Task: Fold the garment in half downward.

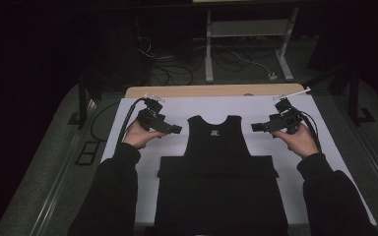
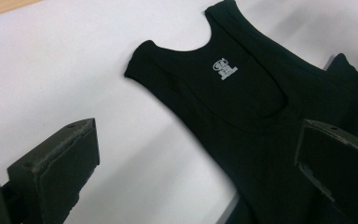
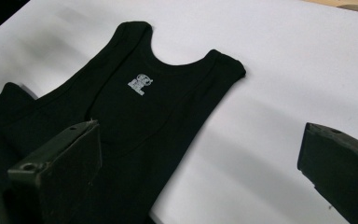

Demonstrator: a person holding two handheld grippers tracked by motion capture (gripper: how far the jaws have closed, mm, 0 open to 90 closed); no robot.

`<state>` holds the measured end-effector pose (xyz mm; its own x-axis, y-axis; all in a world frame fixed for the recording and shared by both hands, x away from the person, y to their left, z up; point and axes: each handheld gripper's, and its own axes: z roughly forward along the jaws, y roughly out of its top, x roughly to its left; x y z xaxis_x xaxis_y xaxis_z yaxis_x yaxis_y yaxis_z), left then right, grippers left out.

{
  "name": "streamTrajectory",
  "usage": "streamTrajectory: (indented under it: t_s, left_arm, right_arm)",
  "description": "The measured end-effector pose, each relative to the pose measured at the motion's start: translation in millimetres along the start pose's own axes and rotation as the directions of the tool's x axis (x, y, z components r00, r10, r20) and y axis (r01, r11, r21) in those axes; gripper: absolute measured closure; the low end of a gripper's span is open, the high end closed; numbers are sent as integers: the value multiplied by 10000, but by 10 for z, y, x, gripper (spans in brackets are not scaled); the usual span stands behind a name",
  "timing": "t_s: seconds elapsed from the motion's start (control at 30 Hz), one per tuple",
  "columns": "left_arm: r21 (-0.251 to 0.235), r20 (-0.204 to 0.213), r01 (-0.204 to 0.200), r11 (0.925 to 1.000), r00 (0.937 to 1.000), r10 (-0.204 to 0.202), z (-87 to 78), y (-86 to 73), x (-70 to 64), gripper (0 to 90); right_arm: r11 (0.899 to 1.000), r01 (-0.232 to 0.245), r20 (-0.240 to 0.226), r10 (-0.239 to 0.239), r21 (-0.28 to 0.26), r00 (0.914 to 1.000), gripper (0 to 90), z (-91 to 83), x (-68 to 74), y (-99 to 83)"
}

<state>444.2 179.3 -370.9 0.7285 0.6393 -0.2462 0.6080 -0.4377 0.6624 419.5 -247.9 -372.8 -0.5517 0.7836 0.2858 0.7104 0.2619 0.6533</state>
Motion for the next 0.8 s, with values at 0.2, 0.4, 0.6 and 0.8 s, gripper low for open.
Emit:
streamTrajectory:
  t_s: [0.2,0.4,0.6,0.8]
  left_arm:
    - [-16,-61,31,10000,10000,-31,54,46,36,0]
    - [-79,-136,62,9999,9999,-63,126,76,39,0]
    - [1,12,91,10000,10000,-91,253,60,46,0]
    - [263,179,113,9996,9998,-118,396,37,43,0]
  right_arm:
    - [10000,16,73,-16,-33,10000,0,75,-8,31]
    - [10000,-68,95,68,28,9999,0,155,-44,29]
    - [9998,-77,181,74,188,9998,0,249,-88,24]
    - [9994,-185,131,181,276,9997,0,327,-119,8]
